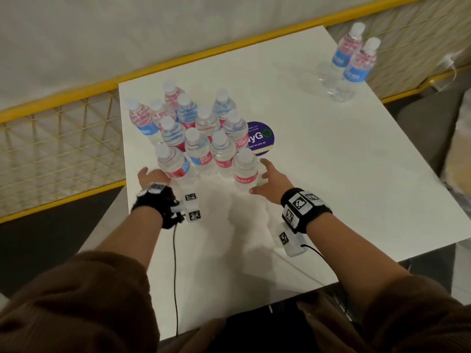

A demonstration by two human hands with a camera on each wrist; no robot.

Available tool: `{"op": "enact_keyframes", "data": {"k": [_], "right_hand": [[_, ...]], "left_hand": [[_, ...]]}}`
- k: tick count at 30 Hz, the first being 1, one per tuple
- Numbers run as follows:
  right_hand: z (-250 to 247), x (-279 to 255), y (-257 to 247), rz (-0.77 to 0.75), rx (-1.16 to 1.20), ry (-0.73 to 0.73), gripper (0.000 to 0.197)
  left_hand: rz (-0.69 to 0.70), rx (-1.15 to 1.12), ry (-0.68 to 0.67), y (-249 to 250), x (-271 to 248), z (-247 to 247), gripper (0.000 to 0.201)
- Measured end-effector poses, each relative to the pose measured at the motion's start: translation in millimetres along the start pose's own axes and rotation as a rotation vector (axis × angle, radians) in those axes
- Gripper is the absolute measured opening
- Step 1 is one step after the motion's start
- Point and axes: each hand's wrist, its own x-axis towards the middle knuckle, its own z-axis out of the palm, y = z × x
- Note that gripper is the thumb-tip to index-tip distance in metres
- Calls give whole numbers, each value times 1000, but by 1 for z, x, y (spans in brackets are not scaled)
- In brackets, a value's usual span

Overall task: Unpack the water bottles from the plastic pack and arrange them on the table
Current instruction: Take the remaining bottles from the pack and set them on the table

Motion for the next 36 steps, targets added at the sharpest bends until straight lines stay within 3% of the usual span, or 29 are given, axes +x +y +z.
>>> {"op": "enact_keyframes", "data": {"k": [2, 7, 8, 10, 11, 13, 14, 17, 18, 20, 22, 25, 28, 30, 32, 36], "right_hand": [[-10, -4, 11, 36, 11, 9, 84], [-53, -17, 49, 79, 69, 38, 54], [-65, -20, 59, 94, 86, 48, 50], [-92, -28, 82, 126, 128, 78, 43], [-106, -32, 93, 140, 157, 95, 40], [-136, -42, 116, 163, 222, 130, 38], [-152, -47, 127, 177, 252, 149, 37], [-199, -62, 164, 236, 328, 240, 29], [-216, -66, 177, 258, 352, 277, 25], [-248, -74, 203, 288, 416, 370, 15], [-278, -81, 227, 314, 472, 472, 7], [-316, -89, 248, 332, 517, 564, 24], [-348, -96, 262, 334, 524, 592, 26], [-371, -97, 270, 336, 530, 608, 18], [-388, -95, 276, 342, 498, 585, 20], [-416, -82, 279, 428, 293, 548, 66]], "left_hand": [[-41, 174, 25, -27, -28, 6, 45], [-46, 637, -188, -49, -137, 56, 36], [-75, 620, -236, -50, -152, 70, 37], [-372, 288, -364, -51, -176, 106, 32], [-448, 126, -404, -52, -188, 123, 31], [-537, -38, -394, -55, -217, 156, 34], [-517, 7, -451, -52, -231, 169, 35], [-339, 181, -717, -41, -274, 210, 50], [-233, 246, -813, -35, -289, 229, 46], [147, 447, -907, -20, -324, 270, 32], [463, 585, -1016, -7, -363, 314, 35], [877, 819, -1175, 6, -419, 373, 38], [1011, 1044, -1241, 9, -464, 414, 40], [1103, 1198, -1178, 8, -482, 435, 47], [1151, 1178, -1079, 7, -482, 449, 62], [1184, 943, -996, 8, -478, 453, 49]]}}
